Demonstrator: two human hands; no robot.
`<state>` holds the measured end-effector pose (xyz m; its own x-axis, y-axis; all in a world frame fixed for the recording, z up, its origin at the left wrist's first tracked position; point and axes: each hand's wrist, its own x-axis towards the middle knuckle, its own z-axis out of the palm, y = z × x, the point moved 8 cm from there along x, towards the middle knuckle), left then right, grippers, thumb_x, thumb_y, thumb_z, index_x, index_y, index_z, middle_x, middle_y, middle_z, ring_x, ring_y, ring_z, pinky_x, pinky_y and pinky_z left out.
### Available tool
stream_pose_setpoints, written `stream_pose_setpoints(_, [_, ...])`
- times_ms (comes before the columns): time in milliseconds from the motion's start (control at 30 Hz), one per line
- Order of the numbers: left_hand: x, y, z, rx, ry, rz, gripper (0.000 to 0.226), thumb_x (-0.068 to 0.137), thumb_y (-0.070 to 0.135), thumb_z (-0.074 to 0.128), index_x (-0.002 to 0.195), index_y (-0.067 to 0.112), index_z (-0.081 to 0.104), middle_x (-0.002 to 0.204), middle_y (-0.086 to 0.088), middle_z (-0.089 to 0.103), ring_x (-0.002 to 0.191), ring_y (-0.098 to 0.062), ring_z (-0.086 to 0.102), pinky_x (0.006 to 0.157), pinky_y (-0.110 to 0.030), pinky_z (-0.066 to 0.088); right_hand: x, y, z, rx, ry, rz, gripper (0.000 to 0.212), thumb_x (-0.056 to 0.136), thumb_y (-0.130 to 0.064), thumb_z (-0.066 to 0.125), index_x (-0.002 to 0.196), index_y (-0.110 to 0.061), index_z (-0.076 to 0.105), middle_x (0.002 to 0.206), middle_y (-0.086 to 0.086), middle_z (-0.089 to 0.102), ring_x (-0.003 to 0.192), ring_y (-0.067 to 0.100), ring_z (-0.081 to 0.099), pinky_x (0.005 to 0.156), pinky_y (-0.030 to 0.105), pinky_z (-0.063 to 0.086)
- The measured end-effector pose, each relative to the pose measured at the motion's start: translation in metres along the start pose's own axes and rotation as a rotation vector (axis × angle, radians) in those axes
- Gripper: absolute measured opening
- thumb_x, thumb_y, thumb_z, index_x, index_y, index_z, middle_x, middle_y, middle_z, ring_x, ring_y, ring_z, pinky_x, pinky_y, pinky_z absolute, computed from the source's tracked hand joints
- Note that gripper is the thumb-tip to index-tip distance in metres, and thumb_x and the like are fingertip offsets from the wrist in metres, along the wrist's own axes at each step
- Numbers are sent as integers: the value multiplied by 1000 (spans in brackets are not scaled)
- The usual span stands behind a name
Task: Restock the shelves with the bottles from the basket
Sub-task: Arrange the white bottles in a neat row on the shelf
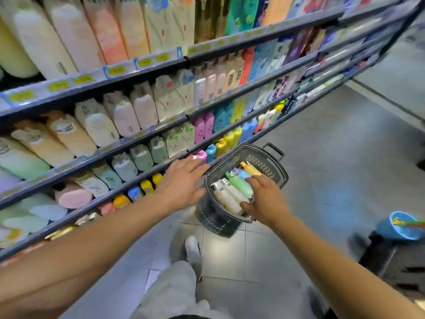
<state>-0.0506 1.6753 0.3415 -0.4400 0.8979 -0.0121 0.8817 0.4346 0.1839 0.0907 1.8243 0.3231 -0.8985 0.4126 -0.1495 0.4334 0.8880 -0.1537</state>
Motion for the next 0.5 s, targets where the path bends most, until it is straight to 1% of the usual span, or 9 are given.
stream_pose_setpoints(67, [31,9,22,-14,-42,10,71,91,49,57,153,24,33,158,-5,34,143,-28,30,119,-40,21,11,38,13,9,-46,43,73,83,-50,68,143,-16,46,143,5,49,134,25,39,116,35,26])
stream_pose_setpoints(233, [108,17,77,-87,-124,0,68,91,43,60,152,21,38,156,-8,37,142,-30,34,118,-42,24,63,115,44,69,-139,110,73,82,-44,71,142,-12,47,141,9,50,131,28,44,112,36,32])
stream_pose_setpoints(333, [151,12,109,-98,-191,-41,68,93,44,56,154,24,32,160,-5,30,145,-26,29,119,-41,21,98,149,67,110,-225,131,72,84,-46,68,145,-15,43,143,6,47,133,27,42,111,36,36])
stream_pose_setpoints(367, [164,10,120,-104,-230,-56,69,94,45,55,154,25,30,161,-4,27,146,-24,26,120,-41,19,107,159,75,122,-250,132,72,85,-46,67,145,-16,42,144,6,46,133,27,41,111,36,37])
stream_pose_setpoints(433, [187,7,139,-137,-279,-93,70,93,43,58,154,25,30,161,-4,27,147,-24,25,120,-41,17,125,175,90,144,-301,125,71,86,-45,65,146,-15,40,145,6,44,133,27,40,111,36,36])
stream_pose_setpoints(500, [207,8,153,-159,-310,-104,69,91,38,62,152,21,36,158,-8,34,144,-27,31,119,-39,21,141,189,104,149,-346,109,70,87,-43,64,146,-14,40,146,8,43,133,28,40,112,36,34])
